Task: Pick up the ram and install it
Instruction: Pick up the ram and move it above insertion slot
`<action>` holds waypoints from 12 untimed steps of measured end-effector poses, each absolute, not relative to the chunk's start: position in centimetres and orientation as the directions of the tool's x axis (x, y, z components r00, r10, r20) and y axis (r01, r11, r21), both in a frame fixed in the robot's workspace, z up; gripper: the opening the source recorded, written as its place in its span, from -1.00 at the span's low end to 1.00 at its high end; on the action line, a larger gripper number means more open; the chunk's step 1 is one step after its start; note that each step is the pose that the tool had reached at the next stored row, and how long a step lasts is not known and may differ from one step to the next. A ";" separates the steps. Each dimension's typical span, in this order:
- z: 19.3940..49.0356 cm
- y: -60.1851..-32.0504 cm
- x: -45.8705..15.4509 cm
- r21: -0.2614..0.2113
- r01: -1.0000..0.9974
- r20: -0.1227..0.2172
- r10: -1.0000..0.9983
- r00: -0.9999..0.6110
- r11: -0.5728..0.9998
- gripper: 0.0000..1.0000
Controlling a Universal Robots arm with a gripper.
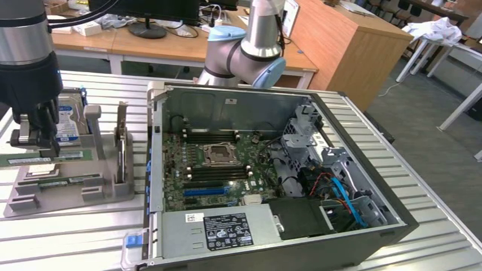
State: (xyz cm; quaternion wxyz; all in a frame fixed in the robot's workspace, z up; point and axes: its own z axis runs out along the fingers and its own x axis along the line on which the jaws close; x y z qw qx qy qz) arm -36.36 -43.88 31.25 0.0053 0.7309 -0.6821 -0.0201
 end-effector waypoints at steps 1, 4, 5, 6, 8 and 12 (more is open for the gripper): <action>31.3 -43.9 -36.4 0.035 -0.997 -0.022 -0.997 0.069 -0.069 -0.76; 31.6 -43.9 -36.3 0.035 -0.997 -0.022 -0.997 0.069 -0.069 -0.76; 31.7 -43.9 -36.3 0.035 -0.997 -0.022 -0.997 0.069 -0.069 -0.76; 31.8 -43.9 -36.3 0.035 -0.997 -0.022 -0.997 0.069 -0.069 -0.76; 32.0 -43.9 -36.3 0.035 -0.997 -0.022 -0.997 0.069 -0.069 -0.76; 32.4 -43.9 -36.3 0.035 -0.997 -0.022 -0.997 0.069 -0.069 -0.76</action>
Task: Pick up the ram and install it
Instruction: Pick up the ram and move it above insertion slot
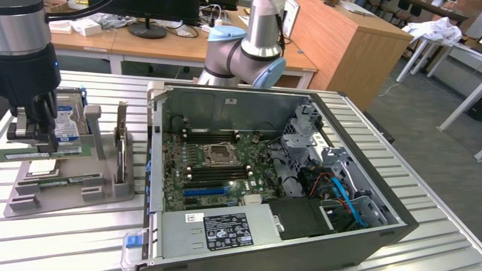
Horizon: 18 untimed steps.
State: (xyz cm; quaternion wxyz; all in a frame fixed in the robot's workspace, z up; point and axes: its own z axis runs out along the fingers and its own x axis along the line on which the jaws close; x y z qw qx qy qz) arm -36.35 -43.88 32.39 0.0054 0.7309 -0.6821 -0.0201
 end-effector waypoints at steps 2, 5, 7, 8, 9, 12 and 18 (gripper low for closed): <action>32.6 -43.9 -36.3 0.035 -0.997 -0.022 -0.997 0.069 -0.069 -0.76; 32.8 -43.9 -36.3 0.035 -0.997 -0.022 -0.997 0.069 -0.069 -0.76; 33.0 -43.9 -36.3 0.035 -0.997 -0.022 -0.997 0.069 -0.069 -0.76; 33.1 -43.9 -36.3 0.035 -0.997 -0.022 -0.997 0.069 -0.069 -0.76; 33.2 -43.9 -36.3 0.035 -0.997 -0.022 -0.997 0.069 -0.069 -0.76; 33.4 -43.9 -36.3 0.035 -0.997 -0.022 -0.997 0.069 -0.069 -0.76; 33.9 -43.9 -36.3 0.035 -0.997 -0.022 -0.997 0.069 -0.069 -0.76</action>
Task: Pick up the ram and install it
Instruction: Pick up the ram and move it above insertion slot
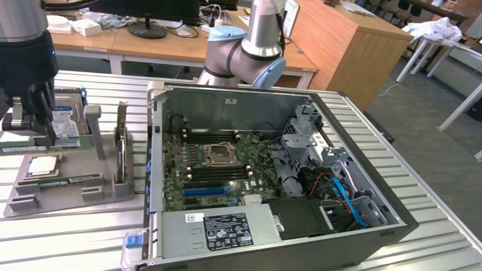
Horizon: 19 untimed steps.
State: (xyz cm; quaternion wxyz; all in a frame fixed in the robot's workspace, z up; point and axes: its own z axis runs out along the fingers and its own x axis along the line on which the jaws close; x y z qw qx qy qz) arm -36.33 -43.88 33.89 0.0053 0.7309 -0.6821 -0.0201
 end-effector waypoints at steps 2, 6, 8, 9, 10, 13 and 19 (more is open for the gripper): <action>34.0 -43.9 -36.3 0.035 -0.997 -0.022 -0.997 0.069 -0.069 -0.76; 34.4 -43.9 -36.3 0.035 -0.997 -0.022 -0.997 0.069 -0.069 -0.76; 34.5 -43.9 -36.3 0.035 -0.997 -0.022 -0.997 0.069 -0.069 -0.76; 34.6 -43.9 -36.3 0.035 -0.997 -0.022 -0.997 0.069 -0.069 -0.76; 34.7 -43.9 -36.3 0.035 -0.997 -0.022 -0.997 0.069 -0.069 -0.76; 35.0 -43.9 -36.3 0.035 -0.997 -0.022 -0.997 0.069 -0.069 -0.76; 35.5 -43.9 -36.3 0.035 -0.997 -0.022 -0.997 0.069 -0.069 -0.76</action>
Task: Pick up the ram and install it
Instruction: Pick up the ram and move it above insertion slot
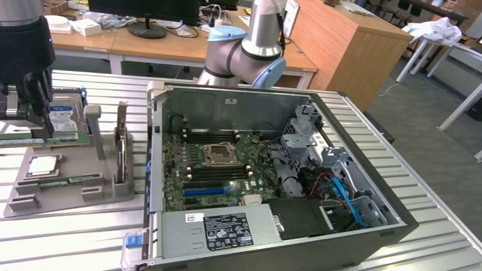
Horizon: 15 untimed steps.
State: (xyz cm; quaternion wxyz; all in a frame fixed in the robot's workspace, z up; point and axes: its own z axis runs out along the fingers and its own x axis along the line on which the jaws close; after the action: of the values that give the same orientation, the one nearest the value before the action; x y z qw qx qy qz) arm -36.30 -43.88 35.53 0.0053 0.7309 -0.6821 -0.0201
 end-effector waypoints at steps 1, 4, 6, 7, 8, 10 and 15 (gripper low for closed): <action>35.6 -43.9 -36.3 0.035 -0.997 -0.022 -0.997 0.069 -0.069 -0.76; 35.9 -43.9 -36.3 0.035 -0.997 -0.022 -0.997 0.069 -0.069 -0.76; 36.0 -43.9 -36.3 0.035 -0.997 -0.022 -0.997 0.069 -0.069 -0.76; 36.1 -43.9 -36.3 0.035 -0.997 -0.022 -0.997 0.069 -0.069 -0.76; 36.2 -43.9 -36.3 0.035 -0.997 -0.022 -0.997 0.069 -0.069 -0.76; 36.4 -43.9 -36.3 0.035 -0.997 -0.022 -0.997 0.069 -0.069 -0.76; 36.9 -43.9 -36.3 0.035 -0.997 -0.022 -0.997 0.069 -0.069 -0.76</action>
State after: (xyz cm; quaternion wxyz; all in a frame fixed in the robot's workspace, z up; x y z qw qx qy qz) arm -36.30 -43.88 36.85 0.0054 0.7309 -0.6821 -0.0201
